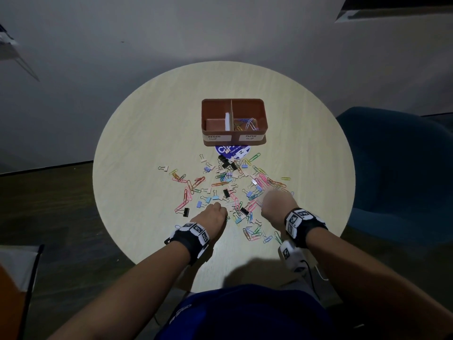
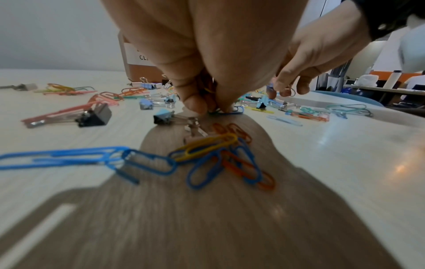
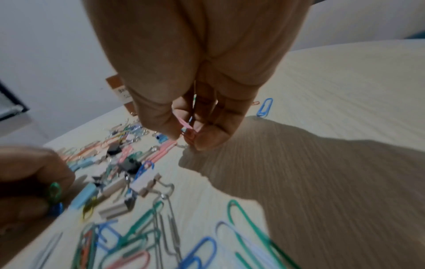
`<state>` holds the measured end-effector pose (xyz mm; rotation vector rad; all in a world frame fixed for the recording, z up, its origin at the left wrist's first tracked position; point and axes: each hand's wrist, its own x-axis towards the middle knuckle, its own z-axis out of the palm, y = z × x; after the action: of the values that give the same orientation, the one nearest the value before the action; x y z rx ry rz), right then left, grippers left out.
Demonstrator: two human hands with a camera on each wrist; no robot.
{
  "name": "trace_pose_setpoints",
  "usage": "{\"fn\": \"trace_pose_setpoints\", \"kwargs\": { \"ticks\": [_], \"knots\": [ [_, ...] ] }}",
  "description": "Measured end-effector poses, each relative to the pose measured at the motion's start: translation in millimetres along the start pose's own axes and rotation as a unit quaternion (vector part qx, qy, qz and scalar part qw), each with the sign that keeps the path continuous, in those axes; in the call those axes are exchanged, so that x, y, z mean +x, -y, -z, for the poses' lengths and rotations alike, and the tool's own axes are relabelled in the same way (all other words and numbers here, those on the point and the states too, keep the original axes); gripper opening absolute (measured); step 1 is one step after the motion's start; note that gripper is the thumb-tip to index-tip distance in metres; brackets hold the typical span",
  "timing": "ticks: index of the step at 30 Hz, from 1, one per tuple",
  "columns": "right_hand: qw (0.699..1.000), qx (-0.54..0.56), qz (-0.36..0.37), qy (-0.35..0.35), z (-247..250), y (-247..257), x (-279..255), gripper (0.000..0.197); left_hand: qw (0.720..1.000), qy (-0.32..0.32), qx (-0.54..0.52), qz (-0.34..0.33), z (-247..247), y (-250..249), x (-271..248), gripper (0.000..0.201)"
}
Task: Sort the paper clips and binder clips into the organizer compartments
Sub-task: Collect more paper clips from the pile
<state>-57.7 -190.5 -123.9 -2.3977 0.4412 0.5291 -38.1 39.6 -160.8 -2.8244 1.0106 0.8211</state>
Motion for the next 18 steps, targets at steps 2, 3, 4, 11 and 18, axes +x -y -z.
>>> {"fn": "trace_pose_setpoints", "kwargs": {
  "ticks": [2,3,4,11,18],
  "knots": [
    [1.000,0.008,-0.005,-0.019,6,4,-1,0.012,1.000,0.006,-0.015,0.008,1,1,1,0.047],
    [1.000,0.005,-0.005,-0.022,8,6,-2,0.013,1.000,0.007,-0.023,0.012,3,1,1,0.046],
    [1.000,0.005,-0.002,-0.022,10,8,-2,0.014,0.999,0.006,-0.034,0.016,4,1,2,0.045],
    [0.995,0.101,0.003,0.007,12,-2,6,0.025,0.989,-0.020,-0.130,0.070,7,1,-2,0.028],
    [0.964,0.255,-0.027,0.066,37,5,33,0.020,0.937,-0.128,-0.267,0.187,65,-6,6,0.014]
  ]
}}
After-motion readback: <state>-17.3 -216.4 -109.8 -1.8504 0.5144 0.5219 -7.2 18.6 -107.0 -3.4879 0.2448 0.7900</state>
